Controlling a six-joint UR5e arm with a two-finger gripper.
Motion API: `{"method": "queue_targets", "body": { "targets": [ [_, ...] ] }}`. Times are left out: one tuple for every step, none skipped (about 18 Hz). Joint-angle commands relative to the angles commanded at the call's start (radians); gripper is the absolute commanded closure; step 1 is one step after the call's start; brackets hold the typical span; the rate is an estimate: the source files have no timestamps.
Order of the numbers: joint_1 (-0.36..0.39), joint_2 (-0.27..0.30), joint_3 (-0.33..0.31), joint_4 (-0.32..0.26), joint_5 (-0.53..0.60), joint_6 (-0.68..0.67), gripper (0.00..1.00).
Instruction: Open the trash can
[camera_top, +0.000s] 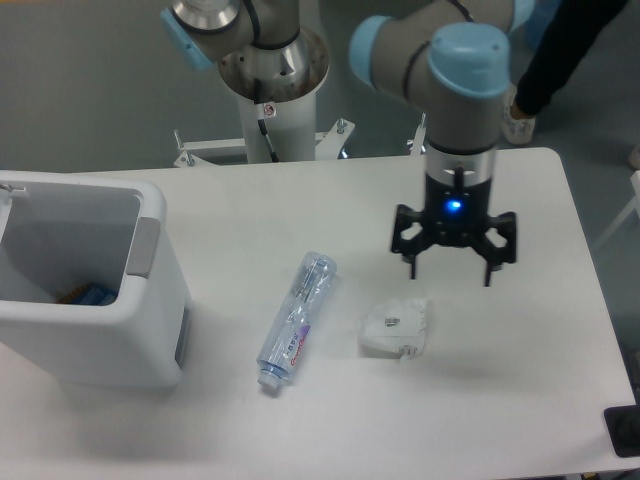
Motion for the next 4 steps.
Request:
{"method": "queue_targets", "body": {
  "targets": [
    [0.002,-0.002,-0.006,0.000,0.015,0.043,0.00],
    [0.002,0.000,-0.009,-0.008,0.038,0.075,0.00],
    [0.002,0.000,-0.011,-0.023,0.060,0.095,0.00],
    [0.002,0.000,-0.011,-0.032,0.077,0.103,0.00]
  ]
}}
